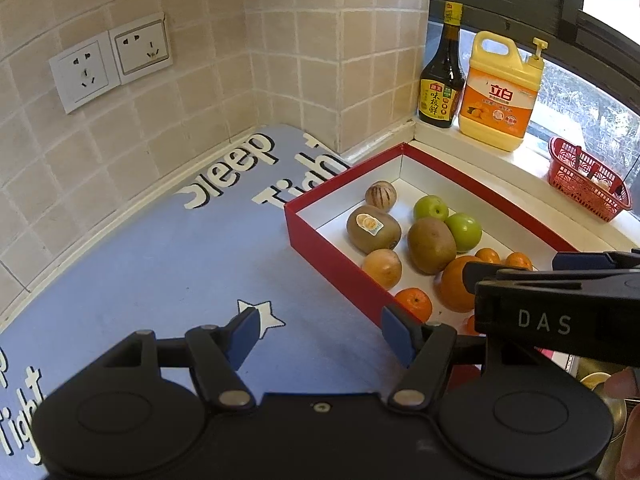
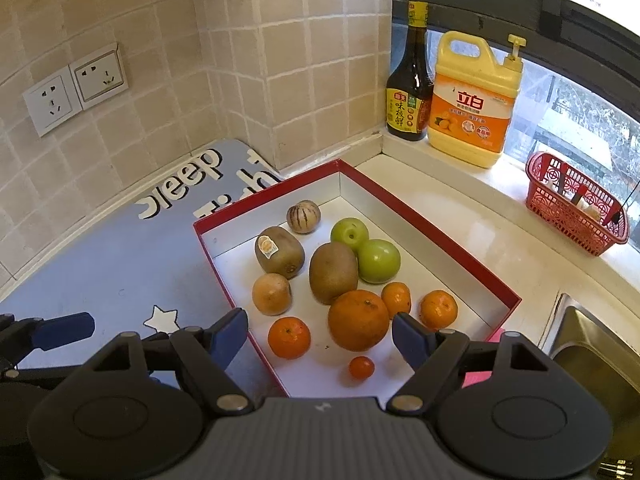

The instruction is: Organize fruits

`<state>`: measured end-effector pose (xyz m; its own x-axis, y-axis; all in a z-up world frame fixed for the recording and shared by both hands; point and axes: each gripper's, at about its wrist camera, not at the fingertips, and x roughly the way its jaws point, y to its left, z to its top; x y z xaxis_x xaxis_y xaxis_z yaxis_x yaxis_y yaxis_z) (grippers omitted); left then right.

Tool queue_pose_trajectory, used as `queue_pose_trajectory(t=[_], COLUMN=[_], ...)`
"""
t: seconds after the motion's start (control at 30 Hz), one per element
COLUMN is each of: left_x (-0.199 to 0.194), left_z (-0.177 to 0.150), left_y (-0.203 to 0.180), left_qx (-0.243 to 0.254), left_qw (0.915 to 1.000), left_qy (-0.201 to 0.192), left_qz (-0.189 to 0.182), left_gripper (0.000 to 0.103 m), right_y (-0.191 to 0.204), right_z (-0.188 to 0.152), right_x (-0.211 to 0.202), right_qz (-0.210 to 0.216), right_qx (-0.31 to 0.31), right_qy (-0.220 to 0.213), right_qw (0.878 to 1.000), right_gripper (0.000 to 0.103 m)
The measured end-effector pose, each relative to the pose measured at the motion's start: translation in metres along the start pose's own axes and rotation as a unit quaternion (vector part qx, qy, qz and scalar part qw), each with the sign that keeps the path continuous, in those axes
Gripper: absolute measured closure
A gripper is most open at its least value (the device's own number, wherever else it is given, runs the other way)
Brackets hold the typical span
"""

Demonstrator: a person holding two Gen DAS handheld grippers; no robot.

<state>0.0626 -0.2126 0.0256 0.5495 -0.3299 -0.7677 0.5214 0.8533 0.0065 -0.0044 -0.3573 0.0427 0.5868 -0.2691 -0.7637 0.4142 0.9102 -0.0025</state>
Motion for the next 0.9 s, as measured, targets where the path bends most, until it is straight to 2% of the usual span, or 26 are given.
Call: queue_pose_trajectory(t=[0.9], left_x=[0.0023], left_z=[0.0009], left_y=[-0.0006], left_qx=[0.001], left_qw=[1.0000], left_qy=[0.001], left_qz=[-0.001], left_gripper=[0.023], right_y=[0.0000], right_z=[0.0010], right_x=[0.0023], right_qz=[0.003], right_qx=[0.002], right_qy=[0.004], right_qw=[1.000], right_gripper=[0.022])
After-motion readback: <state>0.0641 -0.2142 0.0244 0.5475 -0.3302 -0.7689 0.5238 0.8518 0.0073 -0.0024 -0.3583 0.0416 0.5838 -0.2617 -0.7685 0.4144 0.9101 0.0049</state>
